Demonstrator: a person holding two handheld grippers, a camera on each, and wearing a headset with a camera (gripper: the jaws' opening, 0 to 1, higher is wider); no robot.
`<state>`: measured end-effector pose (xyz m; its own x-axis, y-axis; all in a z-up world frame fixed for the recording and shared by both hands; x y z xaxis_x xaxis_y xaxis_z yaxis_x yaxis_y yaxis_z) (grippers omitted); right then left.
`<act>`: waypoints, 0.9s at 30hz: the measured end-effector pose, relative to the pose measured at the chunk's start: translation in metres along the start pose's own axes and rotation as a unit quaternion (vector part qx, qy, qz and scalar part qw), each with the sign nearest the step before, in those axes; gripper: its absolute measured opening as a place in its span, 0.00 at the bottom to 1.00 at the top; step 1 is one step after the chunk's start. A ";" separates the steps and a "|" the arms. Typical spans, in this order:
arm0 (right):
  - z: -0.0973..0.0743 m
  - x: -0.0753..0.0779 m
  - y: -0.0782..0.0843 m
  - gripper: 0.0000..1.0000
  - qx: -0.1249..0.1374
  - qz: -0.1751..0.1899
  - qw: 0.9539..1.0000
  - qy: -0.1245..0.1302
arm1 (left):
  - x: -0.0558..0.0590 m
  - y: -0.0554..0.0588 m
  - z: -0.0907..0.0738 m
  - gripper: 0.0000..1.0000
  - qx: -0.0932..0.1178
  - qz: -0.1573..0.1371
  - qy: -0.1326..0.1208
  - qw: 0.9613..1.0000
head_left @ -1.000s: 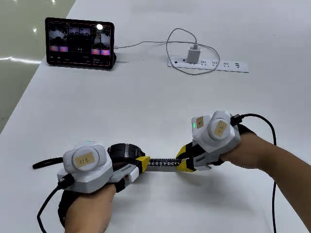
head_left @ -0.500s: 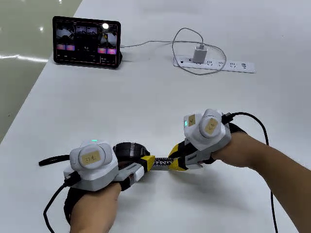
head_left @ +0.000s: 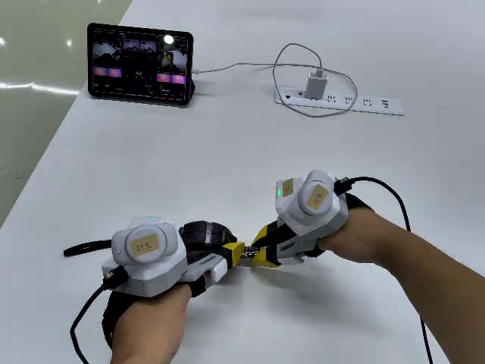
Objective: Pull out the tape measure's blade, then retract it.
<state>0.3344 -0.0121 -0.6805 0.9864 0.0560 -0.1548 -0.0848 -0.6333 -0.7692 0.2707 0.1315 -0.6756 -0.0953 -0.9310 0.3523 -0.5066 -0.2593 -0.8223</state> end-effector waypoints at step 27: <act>0.009 -0.002 -0.004 0.12 0.022 0.015 1.000 0.005 | 0.001 0.000 0.000 0.61 0.006 -0.003 0.001 1.000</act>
<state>0.3317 -0.0025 -0.6822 0.9848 0.0292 -0.1714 -0.1200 -0.5993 -0.7915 0.2703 0.1310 -0.6752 -0.0934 -0.9288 0.3585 -0.4976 -0.2683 -0.8249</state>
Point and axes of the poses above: the centre of the closed fingertips' face, and the gripper's own axes: z roughly forward along the fingers, x roughly to its right, y roughly out of its underside, the point moved 9 cm from there along -z, roughly backward along the fingers, and after that the axes turned 12 degrees about x, right-handed, at the moved point
